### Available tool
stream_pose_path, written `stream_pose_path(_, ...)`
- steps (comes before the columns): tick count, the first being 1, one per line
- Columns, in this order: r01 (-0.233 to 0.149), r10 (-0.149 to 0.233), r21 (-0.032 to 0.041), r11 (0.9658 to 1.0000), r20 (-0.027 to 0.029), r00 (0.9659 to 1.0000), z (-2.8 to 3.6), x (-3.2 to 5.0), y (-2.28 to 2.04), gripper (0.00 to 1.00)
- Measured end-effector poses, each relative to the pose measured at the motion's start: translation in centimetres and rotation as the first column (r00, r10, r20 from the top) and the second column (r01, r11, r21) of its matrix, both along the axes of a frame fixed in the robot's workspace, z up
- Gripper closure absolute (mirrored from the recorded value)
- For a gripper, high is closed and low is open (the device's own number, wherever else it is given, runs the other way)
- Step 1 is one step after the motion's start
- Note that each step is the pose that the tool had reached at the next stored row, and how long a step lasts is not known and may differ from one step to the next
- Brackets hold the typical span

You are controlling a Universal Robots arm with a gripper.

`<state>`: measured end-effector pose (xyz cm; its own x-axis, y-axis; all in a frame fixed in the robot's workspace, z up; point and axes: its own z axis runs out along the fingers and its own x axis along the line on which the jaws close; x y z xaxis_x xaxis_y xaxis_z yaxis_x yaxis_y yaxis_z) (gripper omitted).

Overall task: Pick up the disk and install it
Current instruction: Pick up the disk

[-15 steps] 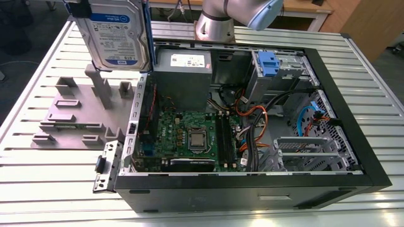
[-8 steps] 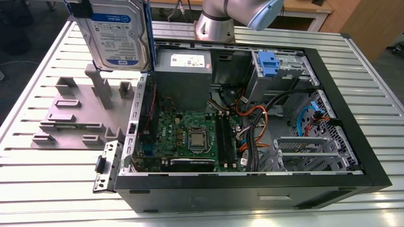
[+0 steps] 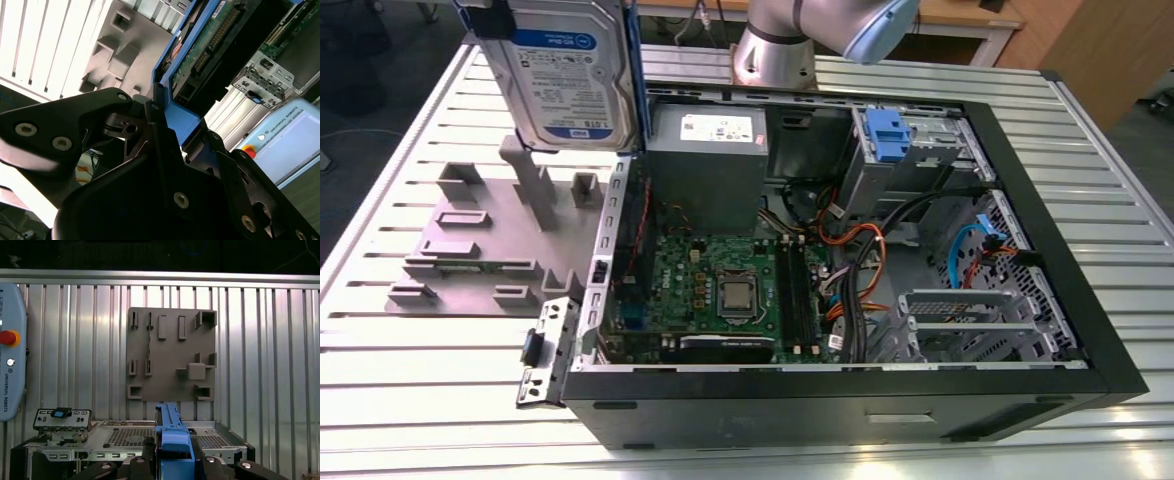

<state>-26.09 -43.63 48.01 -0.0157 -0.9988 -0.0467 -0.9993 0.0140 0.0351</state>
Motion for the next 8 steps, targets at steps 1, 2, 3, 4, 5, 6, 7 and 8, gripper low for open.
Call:
stream_pose_path(1,0.000,0.000,-0.0028,1.0000,0.0000,1.0000,0.00,0.00,-0.09,0.64)
stream_pose_path(2,0.001,-0.001,-0.0055,1.0000,0.0000,1.0000,-0.01,0.00,-0.16,0.64)
stream_pose_path(3,0.001,-0.001,-0.0080,1.0000,0.0000,1.0000,-0.02,0.02,-0.19,0.64)
stream_pose_path(4,0.002,-0.002,-0.0099,1.0000,-0.0002,1.0000,-0.02,0.08,-0.22,0.64)
stream_pose_path(5,0.002,-0.002,-0.0103,0.9999,-0.0002,1.0000,-0.03,0.19,-0.22,0.64)
stream_pose_path(6,0.003,-0.003,-0.0102,0.9999,0.0000,1.0000,-0.05,0.36,-0.23,0.64)
stream_pose_path(7,0.003,-0.003,-0.0103,0.9999,0.0000,1.0000,-0.06,0.56,-0.23,0.64)
stream_pose_path(8,0.003,-0.003,-0.0104,0.9999,-0.0001,1.0000,-0.06,0.79,-0.23,0.64)
